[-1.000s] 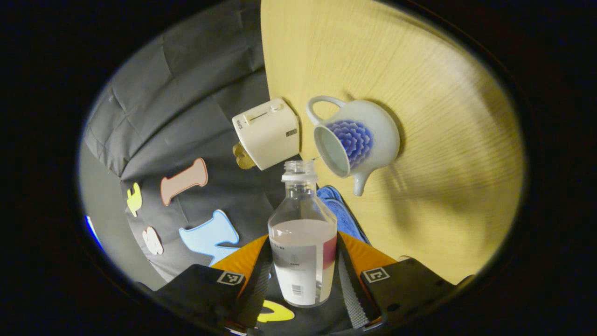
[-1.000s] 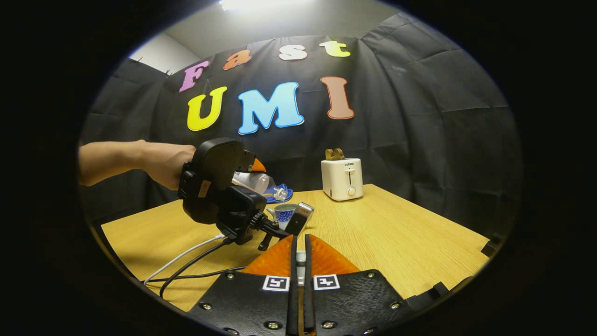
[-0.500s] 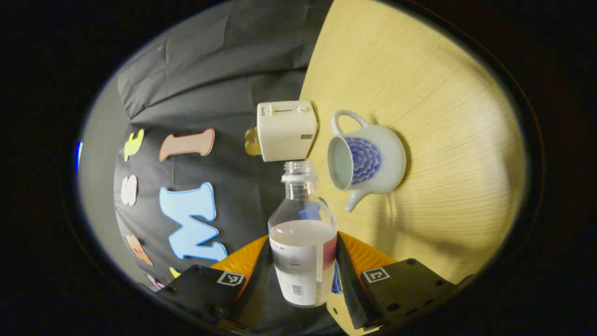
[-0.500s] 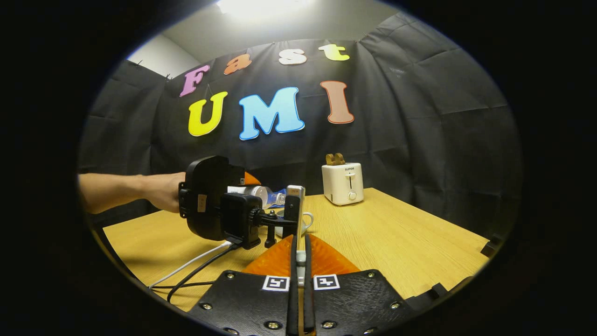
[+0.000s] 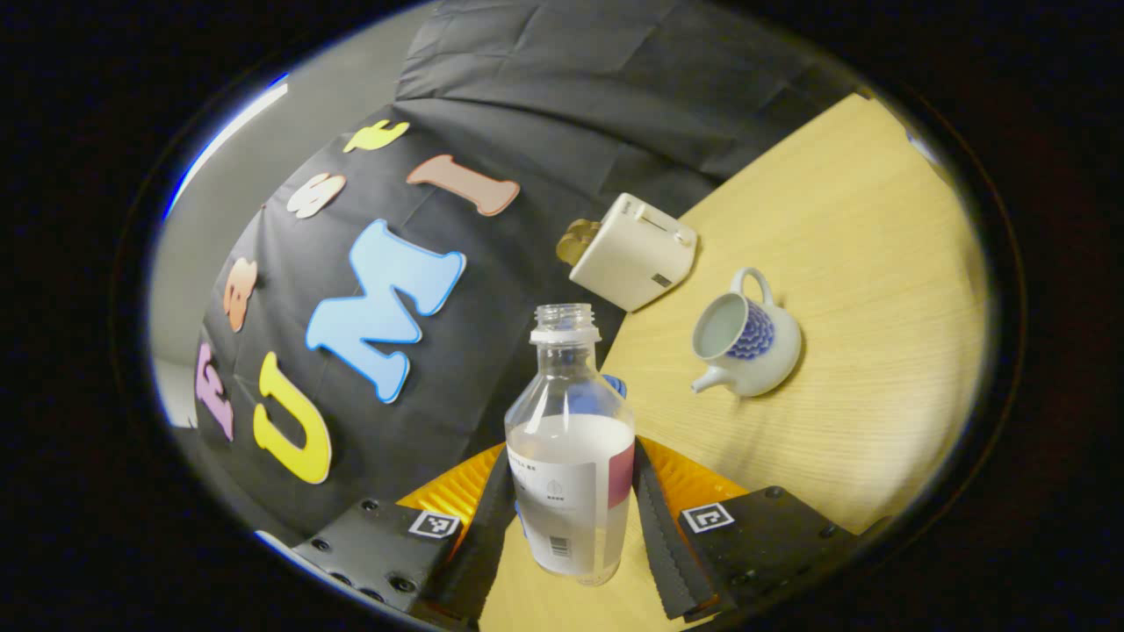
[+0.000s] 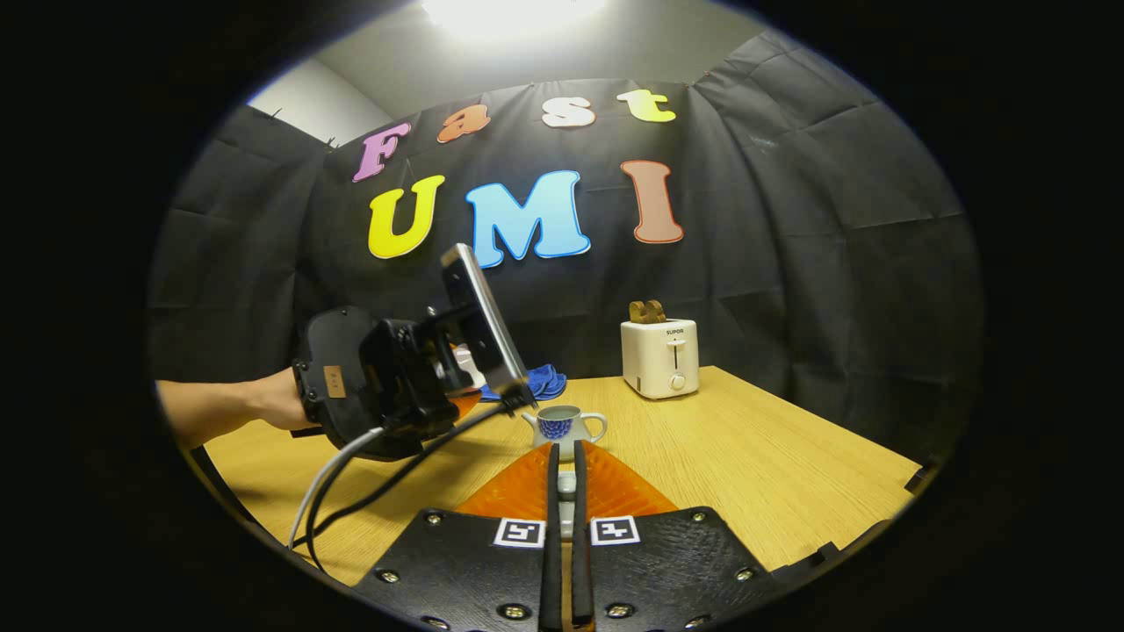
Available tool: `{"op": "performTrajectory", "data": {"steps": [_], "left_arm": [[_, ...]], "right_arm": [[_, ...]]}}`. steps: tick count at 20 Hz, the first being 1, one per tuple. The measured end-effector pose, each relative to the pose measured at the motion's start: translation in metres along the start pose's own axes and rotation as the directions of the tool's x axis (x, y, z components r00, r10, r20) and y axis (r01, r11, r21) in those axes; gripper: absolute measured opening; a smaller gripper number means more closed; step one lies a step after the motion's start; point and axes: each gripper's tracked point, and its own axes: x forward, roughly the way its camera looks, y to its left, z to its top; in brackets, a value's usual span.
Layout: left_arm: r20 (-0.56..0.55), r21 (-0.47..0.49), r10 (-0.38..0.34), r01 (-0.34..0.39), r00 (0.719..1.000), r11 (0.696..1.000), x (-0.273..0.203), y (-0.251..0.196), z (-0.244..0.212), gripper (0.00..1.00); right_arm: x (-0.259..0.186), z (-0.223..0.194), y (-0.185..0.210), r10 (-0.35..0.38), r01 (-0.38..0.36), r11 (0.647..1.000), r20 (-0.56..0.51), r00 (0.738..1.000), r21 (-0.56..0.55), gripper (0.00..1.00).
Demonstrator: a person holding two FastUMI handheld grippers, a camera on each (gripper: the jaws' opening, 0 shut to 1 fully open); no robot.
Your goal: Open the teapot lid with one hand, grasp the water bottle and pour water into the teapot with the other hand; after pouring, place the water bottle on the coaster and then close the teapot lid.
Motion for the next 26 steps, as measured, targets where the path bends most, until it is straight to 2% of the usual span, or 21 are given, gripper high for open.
{"op": "performTrajectory", "data": {"steps": [2, 3, 5, 8, 10, 11, 12, 13, 15, 18, 19, 21, 23, 24, 26], "left_arm": [[0.000, -0.155, 0.028, -0.027, 1.000, 0.987, -0.016, 0.017, -0.015, 0.84], [-0.002, -0.235, 0.035, -0.034, 0.999, 0.971, -0.027, 0.025, -0.024, 0.84], [-0.001, -0.398, 0.050, -0.046, 0.999, 0.916, -0.048, 0.038, -0.042, 0.84], [0.008, -0.598, 0.104, -0.079, 0.995, 0.798, -0.076, 0.061, -0.067, 0.84], [-0.007, -0.732, 0.098, -0.072, 0.995, 0.678, -0.083, 0.057, -0.088, 0.84], [-0.017, -0.774, 0.087, -0.068, 0.996, 0.629, -0.086, 0.052, -0.097, 0.84], [-0.038, -0.785, 0.118, -0.103, 0.992, 0.611, -0.090, 0.056, -0.109, 0.84], [-0.050, -0.784, 0.153, -0.134, 0.987, 0.606, -0.088, 0.068, -0.120, 0.83], [-0.048, -0.793, 0.161, -0.135, 0.986, 0.594, -0.083, 0.070, -0.122, 0.83], [-0.048, -0.774, 0.167, -0.143, 0.985, 0.617, -0.069, 0.074, -0.118, 0.83], [-0.043, -0.774, 0.178, -0.146, 0.983, 0.617, -0.064, 0.081, -0.116, 0.83], [-0.037, -0.795, 0.216, -0.159, 0.976, 0.585, -0.046, 0.100, -0.114, 0.83], [-0.066, -0.826, 0.251, -0.194, 0.966, 0.529, -0.014, 0.120, -0.132, 0.83], [-0.087, -0.831, 0.237, -0.202, 0.968, 0.519, 0.002, 0.118, -0.143, 0.83], [-0.112, -0.827, 0.211, -0.209, 0.971, 0.522, 0.029, 0.114, -0.160, 0.83]], "right_arm": [[0.008, 0.001, 0.008, 0.026, -0.026, 1.000, 0.003, 1.000, -0.014, 0.05], [0.014, 0.002, 0.014, 0.040, -0.040, 0.999, 0.004, 0.999, -0.016, 0.05], [0.029, 0.003, 0.023, 0.066, -0.066, 0.998, 0.006, 0.998, -0.006, 0.05], [0.059, 0.007, 0.037, 0.102, -0.102, 0.994, 0.009, 0.995, 0.037, 0.05], [0.079, 0.006, 0.047, 0.117, -0.117, 0.993, 0.002, 0.993, 0.030, 0.05], [0.087, 0.005, 0.051, 0.121, -0.121, 0.992, 0.000, 0.993, 0.017, 0.05], [0.094, 0.005, 0.056, 0.127, -0.127, 0.992, 0.001, 0.992, 0.005, 0.05], [0.098, 0.003, 0.060, 0.132, -0.132, 0.991, -0.003, 0.991, -0.007, 0.05], [0.102, 0.000, 0.066, 0.139, -0.139, 0.990, -0.003, 0.990, -0.033, 0.05], [0.107, -0.007, 0.067, 0.139, -0.139, 0.989, -0.009, 0.990, -0.051, 0.05], [0.109, -0.009, 0.068, 0.141, -0.141, 0.989, -0.013, 0.990, -0.043, 0.05], [0.112, -0.013, 0.065, 0.136, -0.137, 0.990, -0.026, 0.990, -0.036, 0.05], [0.113, -0.016, 0.062, 0.135, -0.137, 0.990, -0.038, 0.990, -0.034, 0.05], [0.112, -0.017, 0.061, 0.135, -0.136, 0.990, -0.039, 0.990, -0.033, 0.05], [0.111, -0.015, 0.056, 0.125, -0.126, 0.992, -0.030, 0.992, -0.027, 0.05]]}}
